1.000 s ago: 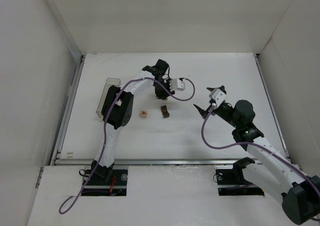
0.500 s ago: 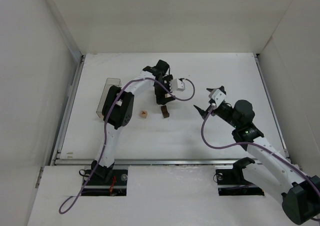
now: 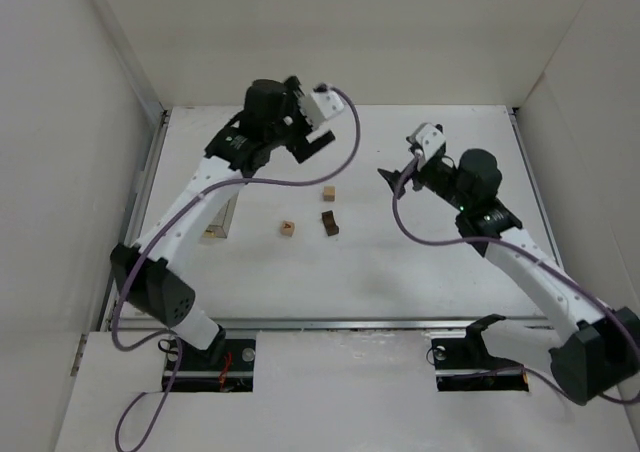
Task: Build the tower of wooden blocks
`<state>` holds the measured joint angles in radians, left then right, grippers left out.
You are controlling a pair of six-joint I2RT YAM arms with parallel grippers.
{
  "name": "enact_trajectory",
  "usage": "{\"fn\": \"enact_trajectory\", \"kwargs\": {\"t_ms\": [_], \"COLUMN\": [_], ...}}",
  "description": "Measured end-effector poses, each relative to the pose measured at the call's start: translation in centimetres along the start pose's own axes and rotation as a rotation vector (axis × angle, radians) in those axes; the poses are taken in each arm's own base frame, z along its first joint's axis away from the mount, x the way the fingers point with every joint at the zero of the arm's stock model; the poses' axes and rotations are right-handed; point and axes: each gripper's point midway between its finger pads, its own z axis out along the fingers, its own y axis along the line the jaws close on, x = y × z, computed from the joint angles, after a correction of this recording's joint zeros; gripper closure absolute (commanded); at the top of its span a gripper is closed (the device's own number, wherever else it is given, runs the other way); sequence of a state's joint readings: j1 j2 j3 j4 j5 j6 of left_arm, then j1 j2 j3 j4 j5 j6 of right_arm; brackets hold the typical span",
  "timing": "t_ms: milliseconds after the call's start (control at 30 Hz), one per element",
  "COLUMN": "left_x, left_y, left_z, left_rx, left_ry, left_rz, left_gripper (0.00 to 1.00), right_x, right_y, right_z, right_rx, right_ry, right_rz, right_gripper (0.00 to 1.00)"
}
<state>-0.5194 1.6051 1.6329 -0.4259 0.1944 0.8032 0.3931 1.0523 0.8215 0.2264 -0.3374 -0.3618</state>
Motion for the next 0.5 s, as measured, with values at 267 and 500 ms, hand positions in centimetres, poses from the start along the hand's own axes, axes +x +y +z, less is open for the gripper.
{"fn": "enact_trajectory", "kwargs": {"t_ms": [267,500], "left_x": [2.6,7.6], "left_y": [11.4,8.3], "left_z": [-7.4,-6.1], "left_rx": [-0.476,-0.477], "left_ry": [-0.06,0.09], "left_rz": [-0.604,-0.717], "left_gripper": [0.02,0.02], "right_x": [5.2,12.5], "right_y": [5.7,7.8], "right_z": [8.1,9.4], "right_rx": [-0.069,0.142], "right_ry": [0.272,0.577], "right_rz": [0.059,0.131], "right_gripper": [0.0,0.04]}}
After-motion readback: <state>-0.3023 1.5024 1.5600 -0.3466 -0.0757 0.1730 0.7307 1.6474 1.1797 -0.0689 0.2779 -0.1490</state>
